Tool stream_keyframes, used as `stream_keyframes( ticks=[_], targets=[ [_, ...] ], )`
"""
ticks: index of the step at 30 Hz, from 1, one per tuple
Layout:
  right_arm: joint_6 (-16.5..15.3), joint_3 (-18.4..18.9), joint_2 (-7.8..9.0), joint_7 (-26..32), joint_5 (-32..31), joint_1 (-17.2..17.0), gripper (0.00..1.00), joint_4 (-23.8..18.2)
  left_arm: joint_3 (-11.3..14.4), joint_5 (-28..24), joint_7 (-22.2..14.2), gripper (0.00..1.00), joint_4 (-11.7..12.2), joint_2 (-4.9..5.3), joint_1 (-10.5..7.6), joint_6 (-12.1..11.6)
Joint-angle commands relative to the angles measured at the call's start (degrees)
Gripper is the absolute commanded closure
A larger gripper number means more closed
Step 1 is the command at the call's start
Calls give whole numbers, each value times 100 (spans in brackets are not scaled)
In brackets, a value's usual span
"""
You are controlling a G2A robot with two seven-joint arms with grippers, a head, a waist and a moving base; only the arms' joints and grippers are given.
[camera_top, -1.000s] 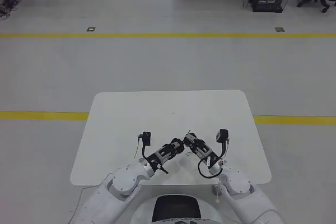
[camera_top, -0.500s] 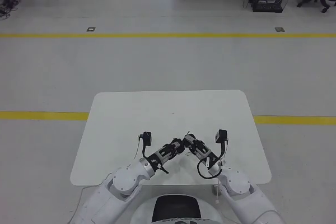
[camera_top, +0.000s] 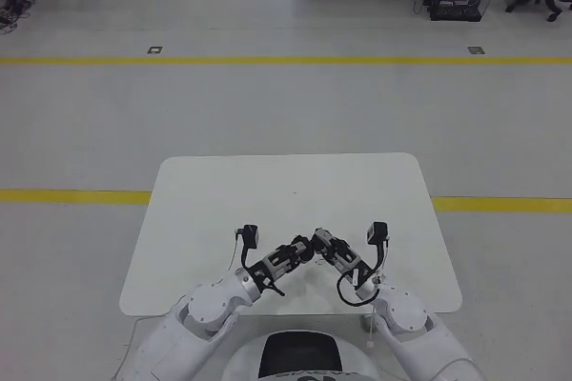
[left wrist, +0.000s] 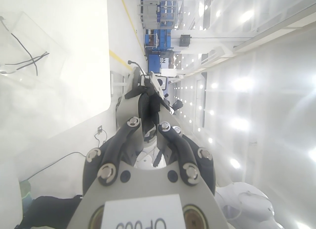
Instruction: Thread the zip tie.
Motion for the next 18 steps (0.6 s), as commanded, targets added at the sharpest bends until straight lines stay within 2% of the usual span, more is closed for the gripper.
stream_keyframes(
  ticks=[1,6,8,10,18],
  targets=[
    [-28,96,20,50,31,-52,0,-12,-116,-128,-185,100,-1,32,40,-70],
    [-28,387,88,508,317,-130,0,-45,-476,-175,-772,100,-54,152,129,36],
    [35,424,110,966,569,-93,0,-23,-590,-222,-961,100,-74,189,159,62],
    [58,450,115,1007,621,-82,0,4,-677,-124,-1246,100,-95,232,142,43],
    [58,450,115,1007,621,-82,0,4,-684,-101,-1239,100,-98,235,138,24]
  ],
)
